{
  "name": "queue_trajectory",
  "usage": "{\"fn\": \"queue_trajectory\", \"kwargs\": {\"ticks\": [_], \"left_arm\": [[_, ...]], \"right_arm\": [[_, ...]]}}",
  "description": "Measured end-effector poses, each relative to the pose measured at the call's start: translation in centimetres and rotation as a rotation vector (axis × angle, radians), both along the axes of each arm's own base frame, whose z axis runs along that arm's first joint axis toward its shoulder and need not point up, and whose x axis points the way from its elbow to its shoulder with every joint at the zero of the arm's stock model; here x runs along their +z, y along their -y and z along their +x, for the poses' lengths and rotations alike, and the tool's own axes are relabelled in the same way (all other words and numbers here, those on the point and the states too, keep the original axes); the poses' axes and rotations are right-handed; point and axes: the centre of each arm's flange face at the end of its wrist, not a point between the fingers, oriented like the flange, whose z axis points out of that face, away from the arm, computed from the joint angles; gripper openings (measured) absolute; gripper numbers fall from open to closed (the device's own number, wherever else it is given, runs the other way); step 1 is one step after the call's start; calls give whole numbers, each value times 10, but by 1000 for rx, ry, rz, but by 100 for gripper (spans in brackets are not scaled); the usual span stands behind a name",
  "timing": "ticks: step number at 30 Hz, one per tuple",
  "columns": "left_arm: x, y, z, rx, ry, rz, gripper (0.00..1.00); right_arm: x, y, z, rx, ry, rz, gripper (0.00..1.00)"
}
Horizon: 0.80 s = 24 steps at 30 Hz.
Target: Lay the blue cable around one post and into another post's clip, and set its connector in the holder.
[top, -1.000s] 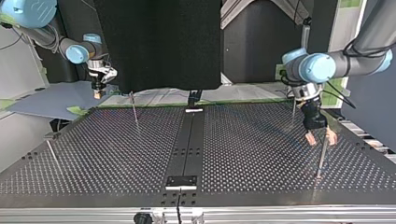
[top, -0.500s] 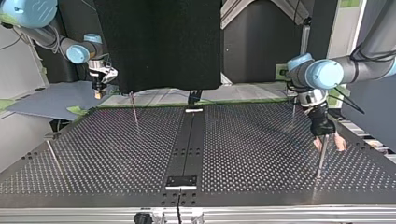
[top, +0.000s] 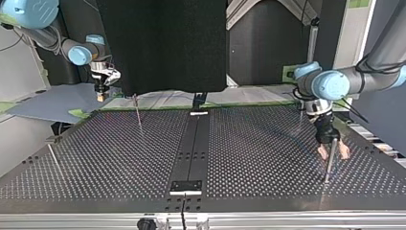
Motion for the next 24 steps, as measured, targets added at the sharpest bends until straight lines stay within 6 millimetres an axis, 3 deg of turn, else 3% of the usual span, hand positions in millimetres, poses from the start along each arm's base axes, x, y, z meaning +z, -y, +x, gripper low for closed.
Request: {"fn": "queue_trajectory", "kwargs": {"ticks": [16,24], "left_arm": [[-10,-4,3,6,-23,15,100],[-10,2,3,-11,-25,24,100]], "right_arm": [[1,2,-3,-7,-8,-3,0],[22,3,-3,-3,-32,4,0]]}}
